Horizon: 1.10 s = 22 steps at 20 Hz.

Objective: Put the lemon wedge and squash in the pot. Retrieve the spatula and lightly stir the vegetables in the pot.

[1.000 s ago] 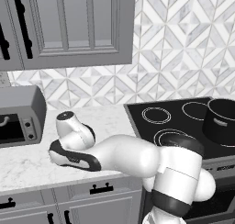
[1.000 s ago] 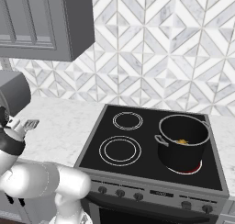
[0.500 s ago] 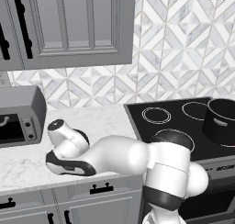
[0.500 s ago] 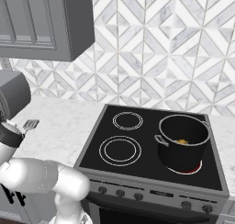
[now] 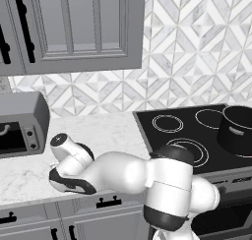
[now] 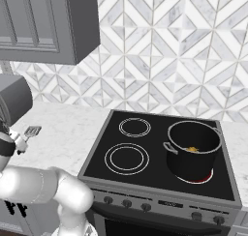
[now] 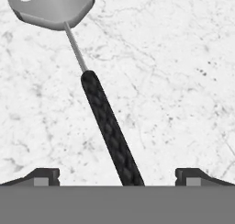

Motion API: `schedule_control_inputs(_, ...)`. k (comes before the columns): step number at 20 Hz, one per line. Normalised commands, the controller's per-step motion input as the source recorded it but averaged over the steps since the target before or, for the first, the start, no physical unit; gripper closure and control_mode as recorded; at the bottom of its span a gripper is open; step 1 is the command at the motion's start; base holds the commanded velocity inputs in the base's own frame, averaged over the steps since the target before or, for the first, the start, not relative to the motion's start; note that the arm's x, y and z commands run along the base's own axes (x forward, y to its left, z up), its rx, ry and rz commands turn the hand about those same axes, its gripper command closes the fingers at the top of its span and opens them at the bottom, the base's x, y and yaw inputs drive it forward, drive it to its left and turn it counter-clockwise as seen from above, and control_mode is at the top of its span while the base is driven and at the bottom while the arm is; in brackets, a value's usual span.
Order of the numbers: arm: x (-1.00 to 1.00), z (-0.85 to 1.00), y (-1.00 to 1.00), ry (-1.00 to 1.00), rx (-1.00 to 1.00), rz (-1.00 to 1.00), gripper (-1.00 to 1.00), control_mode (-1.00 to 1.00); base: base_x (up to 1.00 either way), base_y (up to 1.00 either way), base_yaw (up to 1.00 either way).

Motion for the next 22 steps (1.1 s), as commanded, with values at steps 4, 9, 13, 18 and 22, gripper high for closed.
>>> schedule_control_inputs(4,0.12,-0.22,0.0,-0.04,0.0,0.0,-1.0,-1.0,0.0,0.0,0.0)
schedule_control_inputs(9,0.02,-0.2,0.0,-0.01,0.0,0.0,-1.0,-1.0,0.0,0.0,0.0)
schedule_control_inputs(13,0.01,-0.32,0.0,0.0,0.0,0.0,-1.0,-1.0,0.0,0.0,0.0)
schedule_control_inputs(18,0.03,-0.41,-0.08,-0.01,0.0,0.0,-1.0,-1.0,0.0,0.0,0.0)
schedule_control_inputs(22,0.0,-0.47,-0.13,0.0,0.0,0.0,1.0,-1.0,0.0,0.0,0.0)
